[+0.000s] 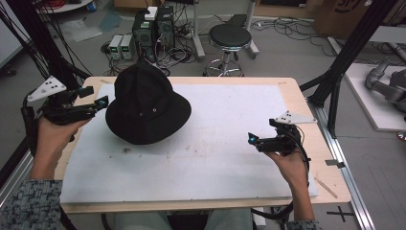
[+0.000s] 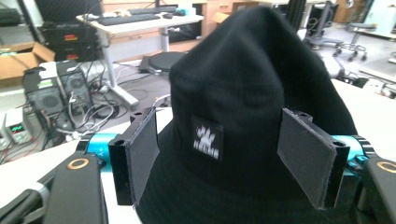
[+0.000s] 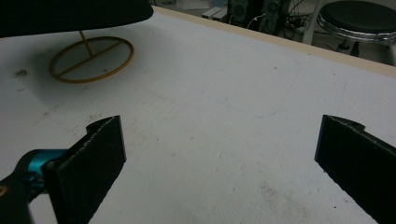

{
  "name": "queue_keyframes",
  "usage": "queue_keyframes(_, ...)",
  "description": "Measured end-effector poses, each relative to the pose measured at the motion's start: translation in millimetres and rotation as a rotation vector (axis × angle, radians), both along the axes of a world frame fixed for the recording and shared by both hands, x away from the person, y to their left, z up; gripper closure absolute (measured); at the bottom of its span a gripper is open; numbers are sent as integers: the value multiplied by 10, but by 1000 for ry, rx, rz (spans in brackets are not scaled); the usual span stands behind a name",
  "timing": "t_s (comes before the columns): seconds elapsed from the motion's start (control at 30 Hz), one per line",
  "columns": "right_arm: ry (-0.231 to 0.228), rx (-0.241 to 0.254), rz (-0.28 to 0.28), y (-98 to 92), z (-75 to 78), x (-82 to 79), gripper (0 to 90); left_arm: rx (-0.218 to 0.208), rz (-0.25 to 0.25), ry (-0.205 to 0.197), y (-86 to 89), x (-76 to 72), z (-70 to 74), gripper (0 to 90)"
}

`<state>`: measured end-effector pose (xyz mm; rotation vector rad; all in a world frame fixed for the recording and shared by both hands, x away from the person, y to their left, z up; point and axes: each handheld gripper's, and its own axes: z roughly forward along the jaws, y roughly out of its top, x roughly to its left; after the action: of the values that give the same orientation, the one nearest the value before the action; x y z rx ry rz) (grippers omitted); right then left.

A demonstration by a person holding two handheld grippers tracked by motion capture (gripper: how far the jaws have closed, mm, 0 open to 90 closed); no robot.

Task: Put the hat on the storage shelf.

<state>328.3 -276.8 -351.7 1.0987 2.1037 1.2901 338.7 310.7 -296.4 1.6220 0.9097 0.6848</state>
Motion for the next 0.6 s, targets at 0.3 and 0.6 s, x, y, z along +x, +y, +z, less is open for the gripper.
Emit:
queue_keyframes(0.3, 4, 10, -5, -22, 2, 55, 13, -14, 43, 12, 56, -164, -296, 286)
queue_keyframes(0.6, 1, 7, -15, -43, 5, 37, 13, -8, 72, 34, 121, -227, -475, 241)
